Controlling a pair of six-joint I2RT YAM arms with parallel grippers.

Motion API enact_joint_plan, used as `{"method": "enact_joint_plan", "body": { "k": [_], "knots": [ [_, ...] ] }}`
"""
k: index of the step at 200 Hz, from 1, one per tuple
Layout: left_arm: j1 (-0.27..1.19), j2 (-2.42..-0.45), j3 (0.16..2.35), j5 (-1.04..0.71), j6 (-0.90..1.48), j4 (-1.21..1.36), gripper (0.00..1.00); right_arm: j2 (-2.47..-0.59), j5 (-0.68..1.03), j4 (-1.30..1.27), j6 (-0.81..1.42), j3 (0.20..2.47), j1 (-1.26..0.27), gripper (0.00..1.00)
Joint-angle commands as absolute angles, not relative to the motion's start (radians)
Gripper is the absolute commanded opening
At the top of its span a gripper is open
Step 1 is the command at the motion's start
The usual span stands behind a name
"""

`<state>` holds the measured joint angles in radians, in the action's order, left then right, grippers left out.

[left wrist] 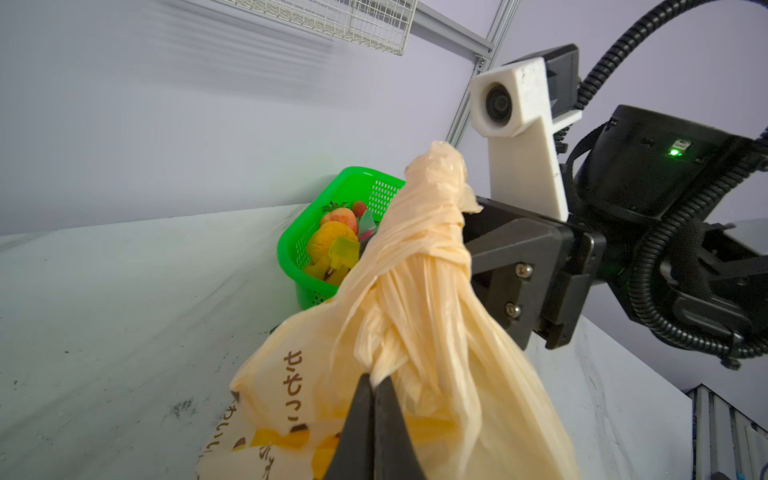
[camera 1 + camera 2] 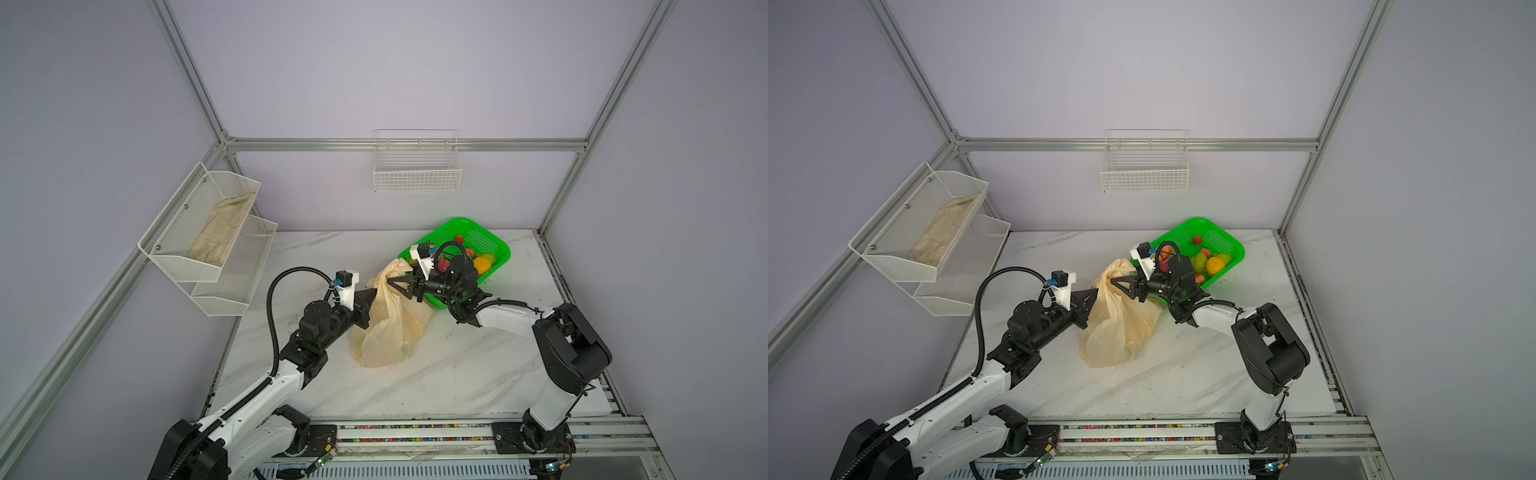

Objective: Place the fake fruits into the plastic bag and tie a complex knot

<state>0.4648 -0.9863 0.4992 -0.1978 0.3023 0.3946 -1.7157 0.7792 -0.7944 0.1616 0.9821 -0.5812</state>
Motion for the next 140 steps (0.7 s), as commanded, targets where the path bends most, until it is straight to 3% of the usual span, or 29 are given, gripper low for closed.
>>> {"method": "enact_joint_plan", "body": {
  "k": [1,82,140],
  "knots": [
    [0.456,-0.983,0.525,-0.22,0.282,0.435,0.0,-1.648,0.704,-0.71,0.088,0.942,-0.573,0.55],
    [0.456,-0.999,0.529,-0.25,0.278,0.45,0.0,-1.449,0.66,-0.576,0.043,0.866,-0.522,0.69],
    [0.456,-0.999,0.528,-0.256,0.278,0.457,0.0,-1.447,0.742,-0.517,0.04,0.939,-0.524,0.61]
  ]
}}
